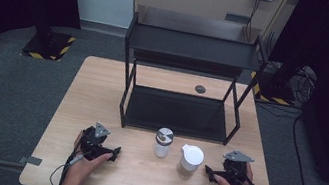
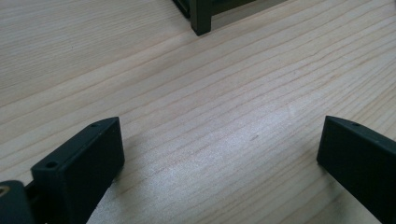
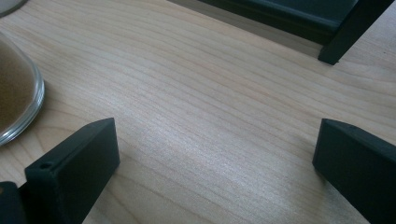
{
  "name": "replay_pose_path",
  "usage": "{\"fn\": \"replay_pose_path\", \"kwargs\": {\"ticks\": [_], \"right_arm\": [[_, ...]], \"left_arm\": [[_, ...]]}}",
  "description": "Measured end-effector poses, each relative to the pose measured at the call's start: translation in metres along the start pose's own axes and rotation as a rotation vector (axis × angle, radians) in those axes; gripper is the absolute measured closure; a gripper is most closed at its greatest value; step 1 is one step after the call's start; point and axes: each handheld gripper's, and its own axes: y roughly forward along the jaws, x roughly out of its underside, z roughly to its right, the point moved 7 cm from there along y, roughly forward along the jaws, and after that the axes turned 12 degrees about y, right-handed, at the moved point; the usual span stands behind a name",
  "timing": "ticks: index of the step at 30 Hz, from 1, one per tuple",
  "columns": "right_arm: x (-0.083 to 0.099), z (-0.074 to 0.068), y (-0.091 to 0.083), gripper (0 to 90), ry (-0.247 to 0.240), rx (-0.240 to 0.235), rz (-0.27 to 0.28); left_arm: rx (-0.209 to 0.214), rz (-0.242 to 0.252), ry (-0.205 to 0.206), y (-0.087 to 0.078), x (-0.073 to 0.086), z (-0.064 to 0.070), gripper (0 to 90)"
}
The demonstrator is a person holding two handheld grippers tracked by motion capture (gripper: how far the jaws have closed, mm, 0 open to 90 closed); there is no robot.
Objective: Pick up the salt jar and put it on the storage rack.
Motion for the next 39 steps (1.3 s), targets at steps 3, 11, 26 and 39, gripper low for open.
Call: {"fn": "replay_pose_path", "kwargs": {"ticks": [3, 11, 26, 39], "right_arm": [[0.000, 0.000, 0.000, 1.0, 0.000, 0.000, 0.000], [0.000, 0.000, 0.000, 1.0, 0.001, 0.001, 0.000], [0.000, 0.000, 0.000, 1.0, 0.001, 0.000, 0.000], [0.000, 0.001, -0.001, 1.0, -0.002, -0.004, -0.002]], "left_arm": [[0.000, 0.003, 0.001, 0.000, 0.000, 0.000, 0.0], [-0.003, 0.015, 0.018, -0.003, -0.001, 0.003, 1.6], [0.041, 0.061, 0.070, -0.018, -0.012, 0.020, 1.8], [0.081, 0.086, 0.110, -0.023, -0.019, 0.032, 1.8]]}}
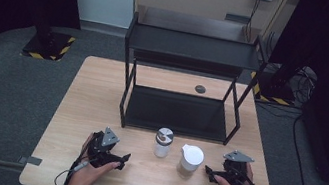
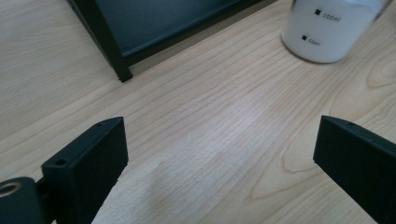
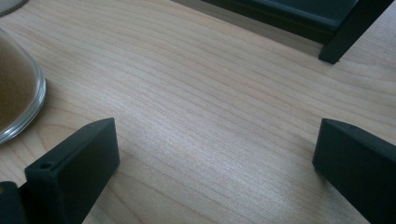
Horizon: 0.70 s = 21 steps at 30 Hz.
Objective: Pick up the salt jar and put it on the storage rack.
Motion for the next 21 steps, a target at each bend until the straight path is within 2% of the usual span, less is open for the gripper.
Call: {"fn": "replay_pose_path", "kwargs": {"ticks": [14, 21], "right_arm": [[0.000, 0.000, 0.000, 1.0, -0.002, -0.001, 0.001], [0.000, 0.000, 0.000, 1.0, -0.002, -0.001, 0.000]], "left_arm": [[0.035, 0.009, 0.049, -0.002, -0.007, 0.008, 2.2], [0.054, 0.005, 0.061, -0.001, -0.010, 0.012, 2.1]]}}
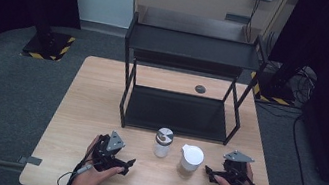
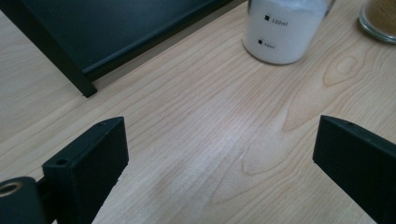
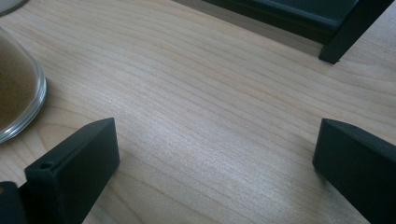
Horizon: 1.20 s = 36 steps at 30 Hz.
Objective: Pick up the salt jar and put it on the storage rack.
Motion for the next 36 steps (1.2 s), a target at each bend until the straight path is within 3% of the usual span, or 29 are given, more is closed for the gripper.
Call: {"fn": "replay_pose_path", "kwargs": {"ticks": [17, 32, 36], "right_arm": [[0.000, 0.000, 0.000, 1.0, 0.000, 0.001, 0.001], [0.000, 0.000, 0.000, 1.0, 0.000, 0.000, 0.001], [0.000, 0.000, 0.000, 1.0, 0.000, 0.000, 0.001]], "left_arm": [[0.060, 0.028, 0.021, 0.002, -0.005, 0.004, 2.2], [0.080, 0.021, 0.045, 0.007, -0.017, 0.012, 3.4], [0.091, 0.030, 0.017, 0.010, -0.020, 0.011, 4.7]]}}
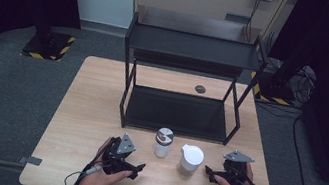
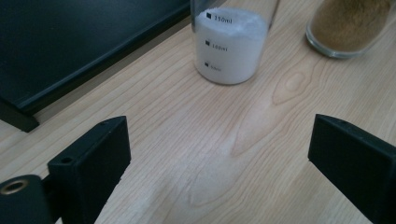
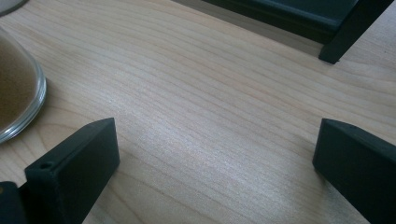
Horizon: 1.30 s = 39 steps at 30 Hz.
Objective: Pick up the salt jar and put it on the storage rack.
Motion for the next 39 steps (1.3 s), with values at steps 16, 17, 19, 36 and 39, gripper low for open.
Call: {"fn": "replay_pose_path", "kwargs": {"ticks": [16, 17, 19, 36, 39], "right_arm": [[0.000, 0.000, 0.000, 1.0, 0.000, 0.000, 0.000], [0.000, 0.000, 0.000, 1.0, 0.000, 0.000, 0.000], [0.000, 0.000, 0.000, 1.0, 0.000, 0.000, 0.000], [0.000, 0.000, 0.000, 1.0, 0.000, 0.000, 0.000], [0.000, 0.000, 0.000, 1.0, 0.000, 0.000, 0.000]], "left_arm": [[-0.010, -0.024, 0.045, 0.007, -0.014, -0.001, 3.6], [-0.011, -0.024, 0.045, 0.008, -0.015, -0.001, 3.5], [-0.009, -0.017, 0.041, 0.010, -0.017, -0.002, 3.4], [-0.010, 0.000, 0.058, 0.034, -0.029, -0.001, 3.3], [-0.008, 0.007, 0.062, 0.036, -0.029, -0.002, 3.2]]}}
